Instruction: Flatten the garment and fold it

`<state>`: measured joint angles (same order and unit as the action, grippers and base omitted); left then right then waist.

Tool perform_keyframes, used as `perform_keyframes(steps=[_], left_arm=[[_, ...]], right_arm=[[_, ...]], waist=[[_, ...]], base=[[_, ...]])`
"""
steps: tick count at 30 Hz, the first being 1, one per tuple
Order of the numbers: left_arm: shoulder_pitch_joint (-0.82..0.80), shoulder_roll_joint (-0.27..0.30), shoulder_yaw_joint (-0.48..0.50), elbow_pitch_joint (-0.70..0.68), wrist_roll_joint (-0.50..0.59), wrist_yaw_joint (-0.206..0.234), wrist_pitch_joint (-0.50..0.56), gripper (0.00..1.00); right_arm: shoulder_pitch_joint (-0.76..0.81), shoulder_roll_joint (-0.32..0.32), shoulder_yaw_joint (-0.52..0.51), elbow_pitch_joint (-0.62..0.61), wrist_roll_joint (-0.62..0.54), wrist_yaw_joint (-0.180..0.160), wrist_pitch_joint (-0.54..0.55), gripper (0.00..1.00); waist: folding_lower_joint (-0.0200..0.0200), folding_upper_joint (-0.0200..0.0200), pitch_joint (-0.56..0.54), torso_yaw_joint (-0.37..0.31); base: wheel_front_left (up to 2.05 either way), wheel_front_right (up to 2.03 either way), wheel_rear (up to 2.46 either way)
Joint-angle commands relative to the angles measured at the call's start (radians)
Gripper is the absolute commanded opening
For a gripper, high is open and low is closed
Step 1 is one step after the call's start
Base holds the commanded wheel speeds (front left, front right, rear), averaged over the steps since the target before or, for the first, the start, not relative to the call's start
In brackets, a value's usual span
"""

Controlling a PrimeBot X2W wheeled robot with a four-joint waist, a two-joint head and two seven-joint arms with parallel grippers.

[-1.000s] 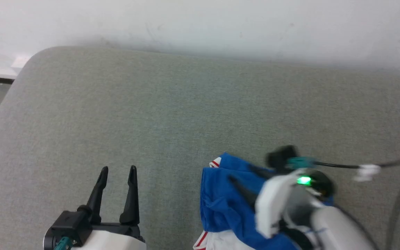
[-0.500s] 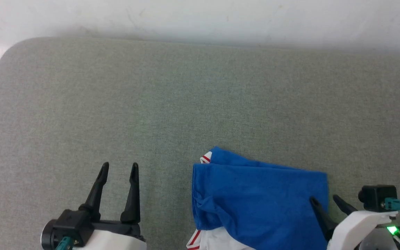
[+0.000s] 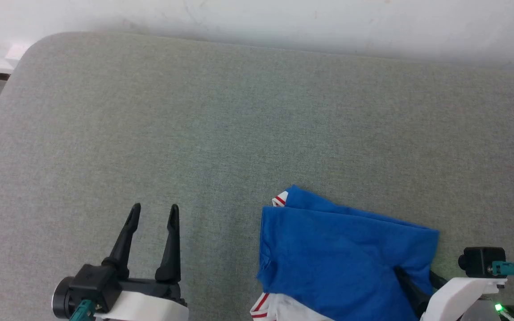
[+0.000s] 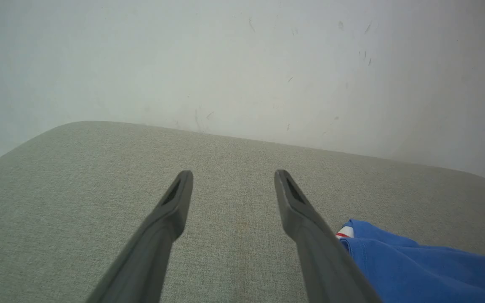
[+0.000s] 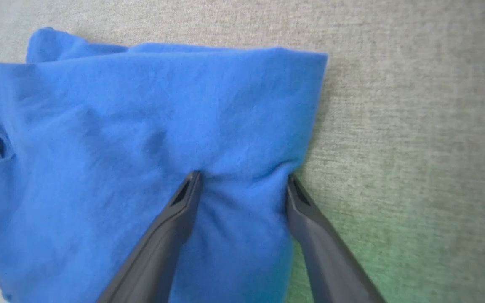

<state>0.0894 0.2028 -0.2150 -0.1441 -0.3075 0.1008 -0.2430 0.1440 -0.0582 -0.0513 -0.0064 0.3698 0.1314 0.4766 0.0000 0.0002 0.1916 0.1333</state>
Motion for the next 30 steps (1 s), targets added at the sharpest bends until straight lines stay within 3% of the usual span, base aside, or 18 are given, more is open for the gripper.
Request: perform_keyframes(steps=[1, 2, 3, 15, 22, 30], left_arm=[[-0.009, 0.008, 0.000, -0.003, 0.002, 0.007, 0.002, 1.00], [-0.009, 0.009, -0.001, -0.003, 0.002, 0.007, 0.003, 1.00], [-0.009, 0.009, -0.002, -0.004, 0.001, 0.008, 0.003, 1.00], [-0.004, 0.020, 0.000, -0.017, -0.001, 0.019, 0.010, 1.00], [-0.010, 0.030, -0.004, -0.022, 0.002, 0.020, 0.016, 1.00], [-0.036, 0.044, -0.013, -0.036, 0.013, 0.021, 0.033, 1.00]], right_arm=[[0.002, 0.008, 0.021, 0.037, 0.012, -0.001, 0.026, 0.98], [-0.001, 0.008, 0.021, 0.044, 0.016, -0.001, 0.027, 0.07], [-0.004, 0.008, 0.020, 0.050, 0.016, -0.001, 0.026, 0.00], [-0.113, -0.004, 0.049, 0.019, -0.089, -0.001, 0.002, 0.00], [-0.212, -0.138, 0.079, -0.005, -0.112, -0.001, 0.041, 0.00], [-0.340, -0.345, 0.114, -0.015, -0.104, -0.001, 0.086, 0.00]], waist=[[0.0000, -0.0002, -0.002, 0.004], [0.0000, -0.0002, -0.003, 0.005], [0.0000, -0.0002, -0.004, 0.005], [0.0000, -0.0002, -0.023, -0.053], [0.0000, -0.0002, -0.022, -0.121], [0.0000, -0.0002, 0.022, -0.213]], base=[[0.00, 0.00, 0.00], [0.00, 0.00, 0.00], [0.00, 0.00, 0.00], [0.00, 0.00, 0.00], [0.00, 0.00, 0.00], [0.00, 0.00, 0.00]])
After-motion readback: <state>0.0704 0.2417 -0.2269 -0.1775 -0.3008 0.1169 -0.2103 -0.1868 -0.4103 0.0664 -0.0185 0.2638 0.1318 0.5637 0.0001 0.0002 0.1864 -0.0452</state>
